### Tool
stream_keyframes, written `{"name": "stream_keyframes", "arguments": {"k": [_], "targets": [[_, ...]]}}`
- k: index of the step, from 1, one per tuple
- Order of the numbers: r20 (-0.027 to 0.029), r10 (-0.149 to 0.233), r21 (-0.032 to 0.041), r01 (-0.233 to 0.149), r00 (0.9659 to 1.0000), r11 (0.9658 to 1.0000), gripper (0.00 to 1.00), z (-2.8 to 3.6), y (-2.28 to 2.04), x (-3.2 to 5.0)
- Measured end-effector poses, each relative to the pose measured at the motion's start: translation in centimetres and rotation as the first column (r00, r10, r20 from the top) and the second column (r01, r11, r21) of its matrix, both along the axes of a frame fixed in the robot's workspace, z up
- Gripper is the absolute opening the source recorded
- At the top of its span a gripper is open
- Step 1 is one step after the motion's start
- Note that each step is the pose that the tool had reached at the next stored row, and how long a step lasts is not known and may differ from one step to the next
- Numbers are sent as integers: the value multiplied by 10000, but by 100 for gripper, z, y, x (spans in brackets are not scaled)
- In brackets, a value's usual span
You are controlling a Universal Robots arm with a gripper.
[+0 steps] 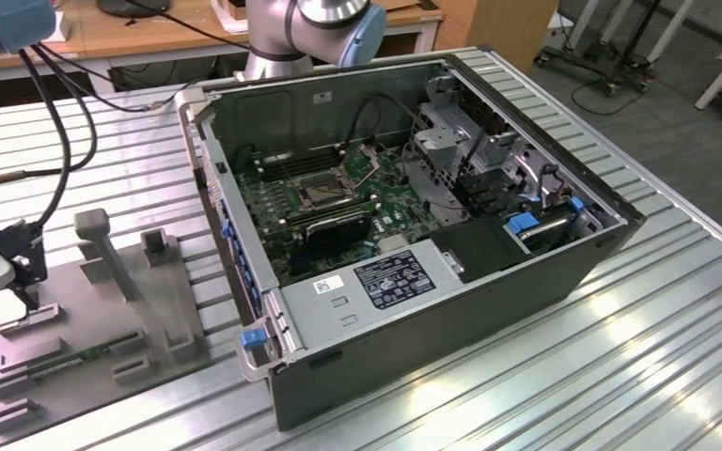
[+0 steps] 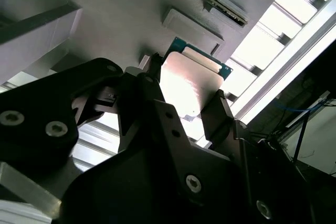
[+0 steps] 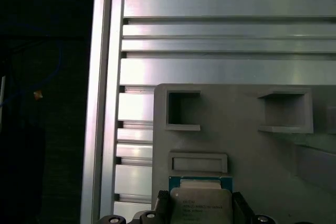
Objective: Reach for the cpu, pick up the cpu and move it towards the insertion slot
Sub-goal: 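Pick up the cpu and move it towards the insertion slot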
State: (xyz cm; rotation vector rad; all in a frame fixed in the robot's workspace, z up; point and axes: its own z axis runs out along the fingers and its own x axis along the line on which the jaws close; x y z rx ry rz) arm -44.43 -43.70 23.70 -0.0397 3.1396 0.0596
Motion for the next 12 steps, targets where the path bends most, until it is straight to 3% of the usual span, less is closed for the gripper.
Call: {"name": "stream_keyframes", "arguments": {"k": [12], "targets": [[-1,0,-1,0,10000,10000,55,25,0,0]]}}
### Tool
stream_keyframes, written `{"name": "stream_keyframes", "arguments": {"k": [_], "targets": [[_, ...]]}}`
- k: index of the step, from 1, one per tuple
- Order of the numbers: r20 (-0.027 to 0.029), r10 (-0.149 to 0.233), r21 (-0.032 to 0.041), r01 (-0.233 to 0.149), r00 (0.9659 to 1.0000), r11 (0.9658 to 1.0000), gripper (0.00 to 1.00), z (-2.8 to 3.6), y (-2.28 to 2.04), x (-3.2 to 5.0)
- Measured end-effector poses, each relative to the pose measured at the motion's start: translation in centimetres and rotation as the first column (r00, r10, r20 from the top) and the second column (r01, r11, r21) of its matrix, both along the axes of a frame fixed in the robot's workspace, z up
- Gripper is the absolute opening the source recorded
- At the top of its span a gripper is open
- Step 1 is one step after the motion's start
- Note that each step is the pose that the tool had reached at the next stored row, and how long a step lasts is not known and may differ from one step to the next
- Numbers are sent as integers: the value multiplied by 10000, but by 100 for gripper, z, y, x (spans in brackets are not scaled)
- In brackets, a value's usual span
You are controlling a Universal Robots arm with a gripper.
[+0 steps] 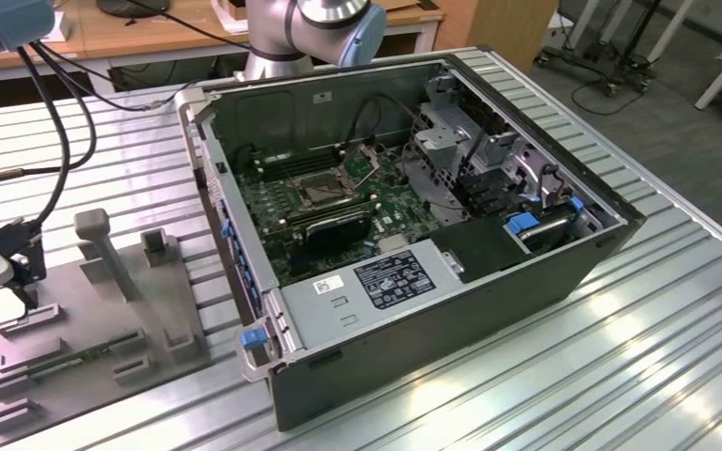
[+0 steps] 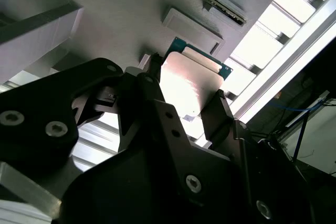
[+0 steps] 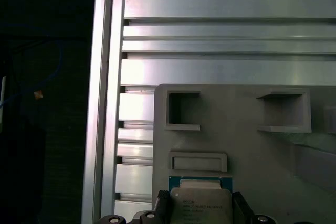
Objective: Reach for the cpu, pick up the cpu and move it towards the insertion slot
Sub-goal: 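Pick up the cpu and move it towards the insertion slot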
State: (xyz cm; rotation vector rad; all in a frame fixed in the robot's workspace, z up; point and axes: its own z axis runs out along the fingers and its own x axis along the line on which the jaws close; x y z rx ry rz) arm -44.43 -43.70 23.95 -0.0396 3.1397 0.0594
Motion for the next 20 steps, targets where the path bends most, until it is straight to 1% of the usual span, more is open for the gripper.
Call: {"name": "stream_keyframes", "arguments": {"k": [4,12,20], "targets": [[0,0,0,0,10000,10000,55,15,0,0],[1,0,1,0,10000,10000,55,78,0,0],[0,0,0,0,10000,10000,55,116,0,0]]}}
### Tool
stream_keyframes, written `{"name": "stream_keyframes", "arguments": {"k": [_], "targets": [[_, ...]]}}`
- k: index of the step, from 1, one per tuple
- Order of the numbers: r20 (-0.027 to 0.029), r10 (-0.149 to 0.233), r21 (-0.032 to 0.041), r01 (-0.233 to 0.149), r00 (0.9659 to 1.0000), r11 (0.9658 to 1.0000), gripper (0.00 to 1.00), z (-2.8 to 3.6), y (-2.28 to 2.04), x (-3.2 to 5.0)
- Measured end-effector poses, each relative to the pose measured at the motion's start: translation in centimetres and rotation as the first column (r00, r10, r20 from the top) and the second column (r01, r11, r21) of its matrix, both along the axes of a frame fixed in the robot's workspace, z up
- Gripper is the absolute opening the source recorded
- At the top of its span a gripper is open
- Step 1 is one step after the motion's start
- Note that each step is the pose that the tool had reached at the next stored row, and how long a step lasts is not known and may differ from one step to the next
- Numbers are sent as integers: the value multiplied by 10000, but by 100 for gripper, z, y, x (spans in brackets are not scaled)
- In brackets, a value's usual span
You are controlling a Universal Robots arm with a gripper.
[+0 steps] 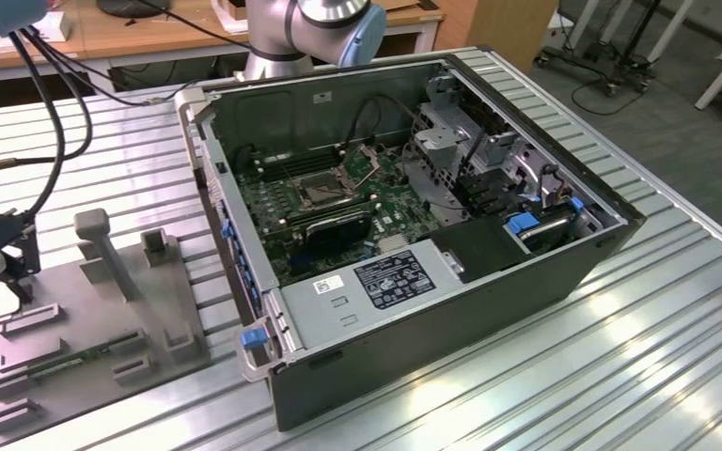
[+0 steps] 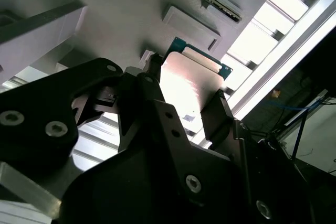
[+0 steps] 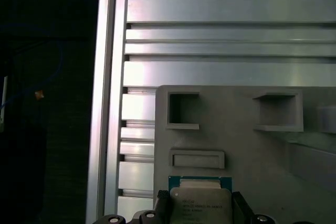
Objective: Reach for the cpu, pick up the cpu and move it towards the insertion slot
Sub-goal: 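Pick up the cpu and move it towards the insertion slot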
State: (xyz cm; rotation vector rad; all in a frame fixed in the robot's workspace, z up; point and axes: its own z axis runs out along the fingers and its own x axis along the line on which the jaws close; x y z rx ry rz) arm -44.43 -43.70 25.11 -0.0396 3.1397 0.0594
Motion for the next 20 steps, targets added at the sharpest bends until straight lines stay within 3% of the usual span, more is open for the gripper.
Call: {"name": "stream_keyframes", "arguments": {"k": [20], "targets": [[1,-2,1,2,10000,10000,55,122,0,0]]}}
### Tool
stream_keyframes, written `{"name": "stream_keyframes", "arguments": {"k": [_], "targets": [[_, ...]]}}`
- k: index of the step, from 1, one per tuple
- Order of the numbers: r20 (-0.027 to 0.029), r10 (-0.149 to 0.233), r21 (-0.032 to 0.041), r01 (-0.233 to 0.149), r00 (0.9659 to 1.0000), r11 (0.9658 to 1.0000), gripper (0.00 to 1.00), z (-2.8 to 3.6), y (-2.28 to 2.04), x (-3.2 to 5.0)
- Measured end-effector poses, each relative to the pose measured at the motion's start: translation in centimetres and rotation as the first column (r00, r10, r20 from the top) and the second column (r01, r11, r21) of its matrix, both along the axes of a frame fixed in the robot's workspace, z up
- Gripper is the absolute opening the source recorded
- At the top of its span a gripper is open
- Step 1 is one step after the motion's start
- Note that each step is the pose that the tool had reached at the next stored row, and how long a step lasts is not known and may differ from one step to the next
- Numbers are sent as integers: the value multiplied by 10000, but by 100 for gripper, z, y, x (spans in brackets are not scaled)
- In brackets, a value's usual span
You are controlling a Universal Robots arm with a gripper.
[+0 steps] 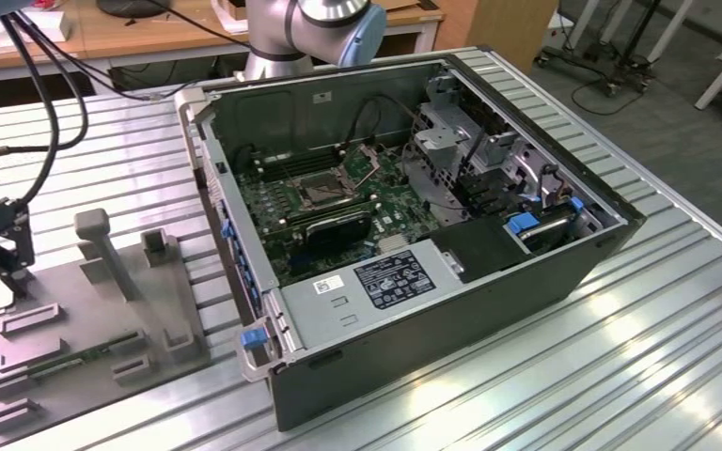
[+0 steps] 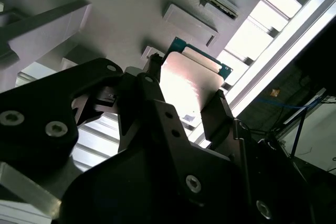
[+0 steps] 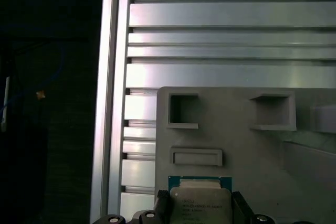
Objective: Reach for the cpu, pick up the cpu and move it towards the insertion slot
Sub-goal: 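Pick up the cpu and move it towards the insertion slot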
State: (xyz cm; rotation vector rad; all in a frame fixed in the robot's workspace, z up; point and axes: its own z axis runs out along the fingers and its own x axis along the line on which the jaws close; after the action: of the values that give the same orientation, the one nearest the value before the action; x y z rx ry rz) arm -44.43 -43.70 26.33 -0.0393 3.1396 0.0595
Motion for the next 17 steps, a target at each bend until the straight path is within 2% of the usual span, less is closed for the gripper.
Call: {"name": "stream_keyframes", "arguments": {"k": [17], "targets": [[0,0,0,0,10000,10000,55,117,0,0]]}}
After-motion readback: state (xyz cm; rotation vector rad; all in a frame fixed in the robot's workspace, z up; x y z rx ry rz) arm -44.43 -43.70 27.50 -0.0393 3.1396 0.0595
